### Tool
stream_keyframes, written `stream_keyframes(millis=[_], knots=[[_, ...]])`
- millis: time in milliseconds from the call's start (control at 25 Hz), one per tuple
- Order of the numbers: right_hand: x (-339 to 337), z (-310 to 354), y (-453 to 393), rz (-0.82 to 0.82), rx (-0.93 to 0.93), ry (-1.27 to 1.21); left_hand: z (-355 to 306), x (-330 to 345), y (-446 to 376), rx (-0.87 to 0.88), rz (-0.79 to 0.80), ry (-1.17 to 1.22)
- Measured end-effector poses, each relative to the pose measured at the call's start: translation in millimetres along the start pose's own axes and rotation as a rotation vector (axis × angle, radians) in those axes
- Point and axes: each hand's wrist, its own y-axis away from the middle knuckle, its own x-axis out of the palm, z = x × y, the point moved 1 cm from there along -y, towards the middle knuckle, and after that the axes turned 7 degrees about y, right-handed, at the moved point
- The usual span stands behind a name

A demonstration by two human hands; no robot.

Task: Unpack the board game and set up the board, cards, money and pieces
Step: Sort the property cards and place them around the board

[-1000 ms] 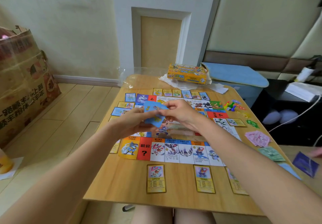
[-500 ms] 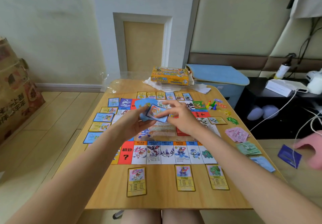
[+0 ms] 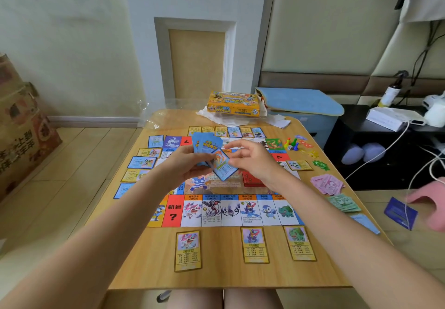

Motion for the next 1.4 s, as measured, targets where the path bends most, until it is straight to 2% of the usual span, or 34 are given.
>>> stream_keyframes(millis=[120, 240, 520, 720, 880, 1040, 1120, 1280, 1400], knots=[[10.9, -2.3, 5.2, 0.1, 0.038, 0.011, 8.3, -0.4, -1.3, 0.024, -0.075, -0.038], [17.7, -10.4, 9.0, 0.124, 0.085, 0.034, 17.0, 1.3, -2.7, 0.019, -0.113, -0.055], [9.6, -12.5, 2.1, -0.099, 0.098, 0.1, 9.3, 11.3, -11.8, 0.017, -0.103, -0.049], [-11.2, -12.7, -4.9, -0.047, 0.176, 0.0, 0.3, 35.7, -31.3, 0.1, -0.087, 0.037], [-48.3, -17.9, -32.8, -0.135, 0.192, 0.142, -8.6, 63.2, -62.6, 0.102, -0.041, -0.067], [-106.6, -35.3, -87.6, -0.313, 0.226, 0.137, -19.2, 68.3, -107.5, 0.12, -0.023, 0.016], [-130.8, -48.5, -114.2, -0.34, 0.262, 0.176, -21.5, 62.5, -128.8, 0.113, -0.041, -0.023], [-153.8, -63.3, -156.7, -0.257, 0.245, 0.306, -24.1, 57.4, -163.1, 0.087, -0.074, -0.069], [-168.6, -60.1, -180.6, -0.037, 0.144, 0.589, -26.2, 59.5, -181.5, 0.078, -0.085, -0.089]])
